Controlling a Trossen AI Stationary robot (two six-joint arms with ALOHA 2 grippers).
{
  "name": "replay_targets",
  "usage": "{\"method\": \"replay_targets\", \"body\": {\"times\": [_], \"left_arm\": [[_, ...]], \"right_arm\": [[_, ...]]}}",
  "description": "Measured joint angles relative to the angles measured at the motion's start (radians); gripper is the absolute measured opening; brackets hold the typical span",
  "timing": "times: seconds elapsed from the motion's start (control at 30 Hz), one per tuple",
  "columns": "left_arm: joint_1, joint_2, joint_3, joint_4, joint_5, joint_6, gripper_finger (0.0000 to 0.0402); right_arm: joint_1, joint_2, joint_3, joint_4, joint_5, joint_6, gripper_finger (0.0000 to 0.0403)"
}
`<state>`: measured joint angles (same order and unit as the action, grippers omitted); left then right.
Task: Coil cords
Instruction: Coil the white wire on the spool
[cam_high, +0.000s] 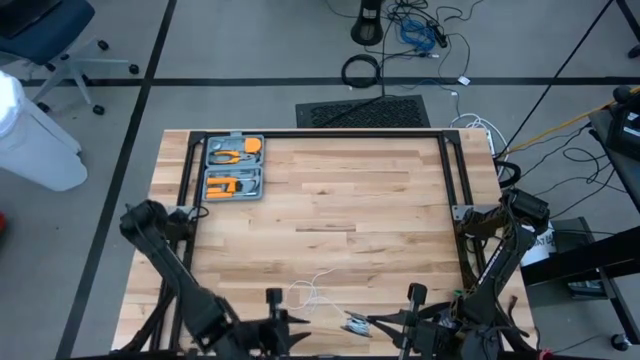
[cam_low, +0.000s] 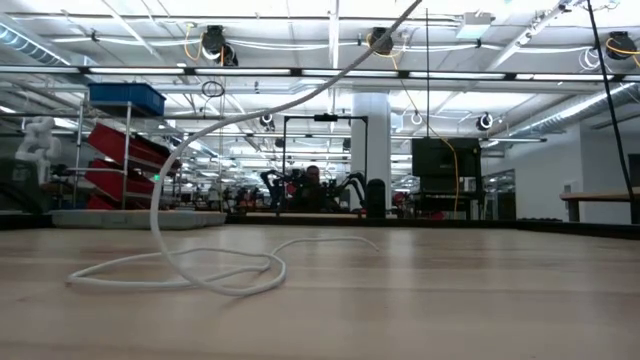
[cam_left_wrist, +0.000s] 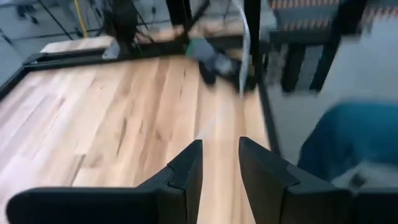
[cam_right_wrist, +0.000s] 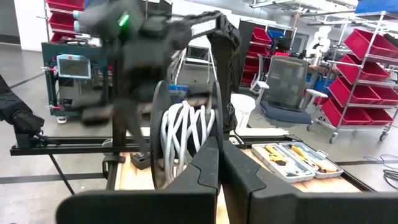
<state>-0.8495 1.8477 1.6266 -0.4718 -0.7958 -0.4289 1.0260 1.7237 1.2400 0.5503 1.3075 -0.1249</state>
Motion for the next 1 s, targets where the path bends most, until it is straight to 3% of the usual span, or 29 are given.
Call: {"method": "replay_targets", "body": {"times": [0.2,0.4,0.6,1.0], "left_arm": [[-0.062,0.091,-0.026,0.029,-0.184,0.016,0.0112],[-0.082,0.18,-0.028,0.157,-0.196,0.023,0.0154],[-0.063,0.255,-0.028,0.167,-0.254,0.023,0.0209],[0.004,0.351,-0.028,0.183,-0.258,0.017,0.0218]], "right_arm": [[0.005,0.0,0.0,-0.001,0.0,0.0,0.0],[0.006,0.0,0.0,-0.002,0.0,0.0,0.0],[0.017,0.0,0.0,-0.01,0.0,0.008,0.0],[0.046,0.0,0.0,-0.01,0.001,0.007,0.0]]}}
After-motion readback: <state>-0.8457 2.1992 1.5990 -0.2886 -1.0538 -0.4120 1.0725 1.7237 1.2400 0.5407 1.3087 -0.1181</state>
